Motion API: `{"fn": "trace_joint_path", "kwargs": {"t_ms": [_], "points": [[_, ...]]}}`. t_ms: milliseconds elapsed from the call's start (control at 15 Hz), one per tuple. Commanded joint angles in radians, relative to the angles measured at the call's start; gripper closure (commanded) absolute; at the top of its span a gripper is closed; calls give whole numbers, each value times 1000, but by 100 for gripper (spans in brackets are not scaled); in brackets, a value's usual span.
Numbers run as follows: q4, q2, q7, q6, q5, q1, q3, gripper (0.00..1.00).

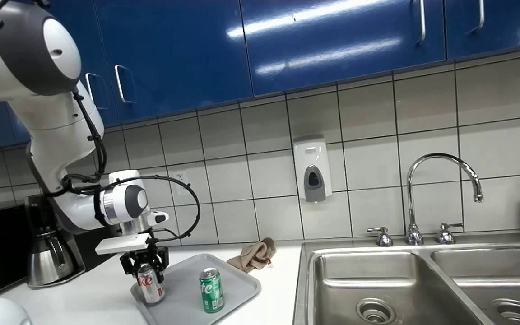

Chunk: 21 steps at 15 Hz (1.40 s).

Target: Take the sprite and coke from countertop and put them on the grey tray

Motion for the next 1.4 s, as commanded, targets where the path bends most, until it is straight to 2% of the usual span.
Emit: {"fn": "trace_joint_path", "kwargs": {"t_ms": [0,67,133,200,333,1333], "points": [[29,4,-1,-36,-5,-10,1,53],[27,4,1,-36,-7,-8,-1,11],[26,4,2,-36,-8,-8,-2,10],[27,3,2,-36,-8,-8,-3,3],[28,1,4,-35,-9,-7,-4,0],[9,-125,54,-45,-111,6,-14,0]]}}
